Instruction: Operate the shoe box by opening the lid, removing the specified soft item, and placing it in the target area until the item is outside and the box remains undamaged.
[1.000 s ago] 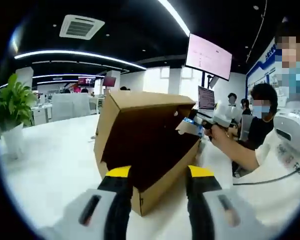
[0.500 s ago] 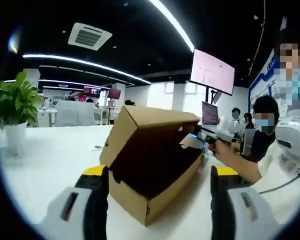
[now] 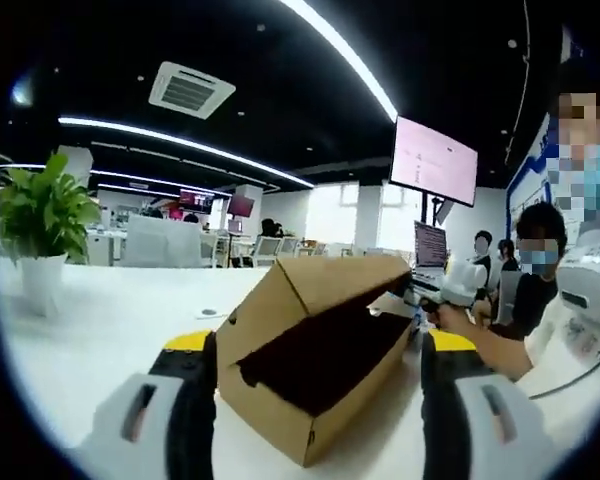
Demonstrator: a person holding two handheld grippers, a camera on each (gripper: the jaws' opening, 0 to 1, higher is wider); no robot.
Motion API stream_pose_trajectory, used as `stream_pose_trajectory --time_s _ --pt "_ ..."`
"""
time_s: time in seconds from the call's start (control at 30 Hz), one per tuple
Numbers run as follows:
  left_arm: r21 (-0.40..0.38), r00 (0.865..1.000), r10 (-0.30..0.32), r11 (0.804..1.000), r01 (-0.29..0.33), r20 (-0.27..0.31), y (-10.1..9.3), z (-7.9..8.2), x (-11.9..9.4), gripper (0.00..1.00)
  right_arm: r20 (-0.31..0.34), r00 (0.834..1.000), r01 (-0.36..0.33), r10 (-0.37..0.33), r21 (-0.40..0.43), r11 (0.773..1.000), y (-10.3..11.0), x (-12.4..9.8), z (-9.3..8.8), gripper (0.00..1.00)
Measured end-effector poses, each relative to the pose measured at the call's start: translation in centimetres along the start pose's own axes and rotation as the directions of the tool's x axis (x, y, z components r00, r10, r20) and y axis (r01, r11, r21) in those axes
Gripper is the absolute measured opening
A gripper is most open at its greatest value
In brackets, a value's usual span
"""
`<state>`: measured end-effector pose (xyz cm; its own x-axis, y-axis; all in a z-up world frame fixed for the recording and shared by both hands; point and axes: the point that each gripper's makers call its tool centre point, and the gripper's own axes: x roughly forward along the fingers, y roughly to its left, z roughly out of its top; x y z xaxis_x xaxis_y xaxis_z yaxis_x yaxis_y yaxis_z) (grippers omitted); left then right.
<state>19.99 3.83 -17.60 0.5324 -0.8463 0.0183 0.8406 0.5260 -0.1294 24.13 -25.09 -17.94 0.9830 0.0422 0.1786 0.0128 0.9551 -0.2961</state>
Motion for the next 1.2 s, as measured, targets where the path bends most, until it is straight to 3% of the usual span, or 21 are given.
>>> stream_pose_trajectory --time_s 0.03,0.17,0.27,0.4,0.53,0.7,0.73,0.97,1.1,1.2 --pt "-0.027 0.999 -0.01 1.0 0.012 0.05 -0.4 0.9 -0.1 0.86 0.007 1.0 0.0 0.0 -0.007 1.0 0.0 0.0 0.1 0.01" --pt "-0.105 0.997 -0.006 0.994 0.015 0.083 -1.0 1.7 -0.1 0.85 -0.005 1.0 0.004 -0.004 -0.013 1.0 0.1 -0.1 0.1 0.01" --pt "-0.11 0.998 -0.008 0.994 0.015 0.067 -1.3 1.7 0.1 0.79 -0.005 1.0 0.005 -0.006 -0.011 1.0 0.1 -0.2 0.1 0.01" --pt "-0.032 0.998 0.06 0.998 -0.059 0.036 -0.9 1.6 0.3 0.65 -0.009 1.0 0.004 -0.004 -0.015 1.0 0.1 -0.3 0.0 0.01" --pt "-0.052 0.997 0.08 0.996 -0.079 0.02 -0.6 1.4 0.6 0.67 -0.012 1.0 0.004 -0.004 -0.015 1.0 0.1 -0.3 -0.1 0.01" --pt "-0.109 0.992 0.111 0.989 -0.104 0.057 -0.2 2.0 0.8 0.57 -0.014 1.0 0.003 -0.003 -0.011 1.0 0.1 -0.3 -0.3 0.01" --pt "-0.088 0.99 0.134 0.988 -0.129 0.052 0.1 1.9 0.8 0.53 -0.016 1.0 0.002 -0.002 -0.011 1.0 0.1 -0.3 -0.4 0.01" --pt "-0.087 0.977 0.212 0.974 -0.211 0.004 1.5 0.8 0.8 0.49 -0.021 1.0 0.0 0.0 -0.008 1.0 0.2 -0.3 -0.5 0.01" --pt "-0.077 0.974 0.224 0.971 -0.225 -0.016 1.7 0.5 0.8 0.49 -0.021 1.0 -0.003 0.003 -0.009 1.0 0.4 -0.3 -0.5 0.01" --pt "-0.117 0.975 0.219 0.968 -0.22 -0.021 1.7 0.3 0.8 0.46 -0.019 1.0 -0.006 0.006 -0.011 1.0 0.5 -0.3 -0.6 0.01"
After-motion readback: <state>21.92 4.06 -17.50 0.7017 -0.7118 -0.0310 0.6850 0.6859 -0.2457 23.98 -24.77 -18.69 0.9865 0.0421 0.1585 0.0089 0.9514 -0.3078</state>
